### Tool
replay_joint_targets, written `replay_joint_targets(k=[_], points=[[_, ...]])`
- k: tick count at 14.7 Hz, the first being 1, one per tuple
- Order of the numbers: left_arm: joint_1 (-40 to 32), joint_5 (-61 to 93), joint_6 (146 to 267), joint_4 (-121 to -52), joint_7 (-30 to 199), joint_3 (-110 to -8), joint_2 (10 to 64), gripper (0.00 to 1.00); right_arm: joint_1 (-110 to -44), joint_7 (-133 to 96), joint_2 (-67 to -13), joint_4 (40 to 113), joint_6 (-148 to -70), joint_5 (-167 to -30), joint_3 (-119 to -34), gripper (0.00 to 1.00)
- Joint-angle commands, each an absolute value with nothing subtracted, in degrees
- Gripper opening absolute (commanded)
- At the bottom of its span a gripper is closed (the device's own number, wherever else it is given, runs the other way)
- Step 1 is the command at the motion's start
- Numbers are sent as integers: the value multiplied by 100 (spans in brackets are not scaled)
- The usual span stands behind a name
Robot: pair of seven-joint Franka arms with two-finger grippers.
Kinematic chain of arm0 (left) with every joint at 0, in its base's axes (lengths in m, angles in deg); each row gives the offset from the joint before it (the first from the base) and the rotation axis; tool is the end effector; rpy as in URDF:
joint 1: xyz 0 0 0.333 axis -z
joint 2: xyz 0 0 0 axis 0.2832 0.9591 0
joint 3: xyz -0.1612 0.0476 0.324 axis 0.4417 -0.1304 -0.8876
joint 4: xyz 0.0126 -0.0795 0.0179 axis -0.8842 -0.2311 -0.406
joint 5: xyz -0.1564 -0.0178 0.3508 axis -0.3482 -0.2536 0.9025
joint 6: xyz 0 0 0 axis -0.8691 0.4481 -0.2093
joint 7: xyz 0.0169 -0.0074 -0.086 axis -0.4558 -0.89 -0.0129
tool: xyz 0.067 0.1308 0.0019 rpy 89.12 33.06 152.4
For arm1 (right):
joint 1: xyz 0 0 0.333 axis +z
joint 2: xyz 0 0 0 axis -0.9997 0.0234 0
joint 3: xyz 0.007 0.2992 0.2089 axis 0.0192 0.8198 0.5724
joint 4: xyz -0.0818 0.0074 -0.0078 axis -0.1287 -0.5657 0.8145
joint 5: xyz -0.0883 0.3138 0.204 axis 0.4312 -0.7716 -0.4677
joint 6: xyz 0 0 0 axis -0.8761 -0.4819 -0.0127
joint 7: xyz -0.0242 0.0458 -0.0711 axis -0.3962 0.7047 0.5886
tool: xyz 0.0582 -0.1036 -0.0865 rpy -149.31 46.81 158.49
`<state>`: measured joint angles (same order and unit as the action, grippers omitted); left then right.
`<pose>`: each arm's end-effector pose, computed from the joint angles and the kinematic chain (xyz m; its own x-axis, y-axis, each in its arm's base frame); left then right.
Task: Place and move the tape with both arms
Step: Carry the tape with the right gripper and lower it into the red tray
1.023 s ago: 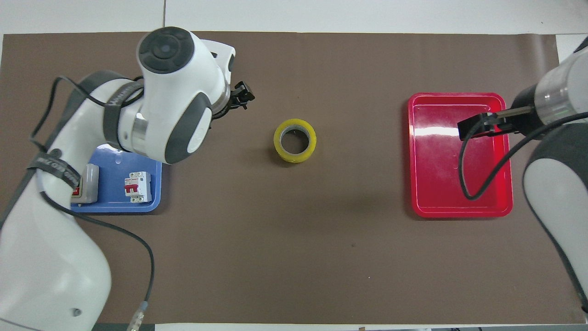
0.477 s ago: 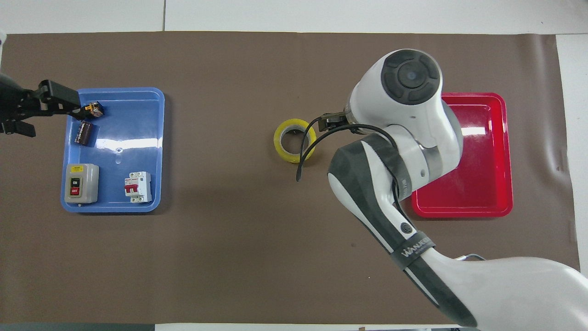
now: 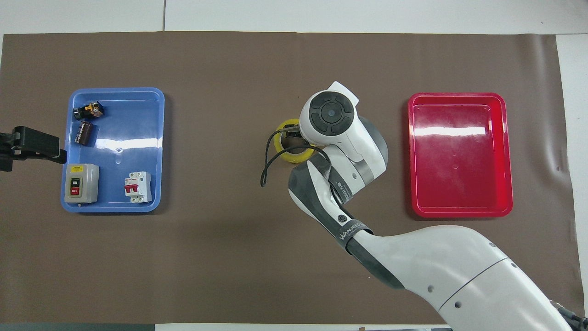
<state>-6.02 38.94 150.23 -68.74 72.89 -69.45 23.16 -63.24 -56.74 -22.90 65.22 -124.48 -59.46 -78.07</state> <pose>0.5001 -0.0284 0.6488 0.9955 0.0114 -0.0940 0.0158 -0.9988 0.0468 0.6359 0.3581 0.3234 0.9832 0.0811 0.1633 0.0838 -0.9964 -0.0099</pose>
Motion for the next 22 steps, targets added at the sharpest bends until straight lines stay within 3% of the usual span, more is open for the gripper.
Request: replay_joint_targets(k=[1, 2, 3, 5, 10, 14, 22], points=[[-740, 4098, 15317, -7193, 6859, -6904, 2126, 100, -6247, -5691, -2089, 6461, -12595, -5778, -7819, 100], [-757, 4106, 15354, -7132, 6841, -6913, 2179, 100, -6264, -5648, -2089, 6548, -12630, -5717, -7819, 96], [-749, 4124, 15328, -7105, 6823, -6905, 2197, 100, -6273, -5604, -2089, 6584, -12665, -5673, -7819, 73], [-748, 4115, 15406, -7105, 6814, -6896, 2206, 100, -6308, -5594, -2089, 6575, -12604, -5672, -7810, 0], [-748, 4054, 15337, -6762, 6823, -6904, 2479, 100, -6326, -5638, -2098, 6540, -12447, -5751, -7810, 0], [-740, 4063, 15372, -6771, 6832, -6904, 2470, 100, -6404, -5647, -2238, 6014, -11446, -5769, -7819, 0], [-748, 4063, 15398, -6780, 6832, -6904, 2470, 100, -7677, -4271, -3617, 6240, -9987, -5778, -7819, 0]])
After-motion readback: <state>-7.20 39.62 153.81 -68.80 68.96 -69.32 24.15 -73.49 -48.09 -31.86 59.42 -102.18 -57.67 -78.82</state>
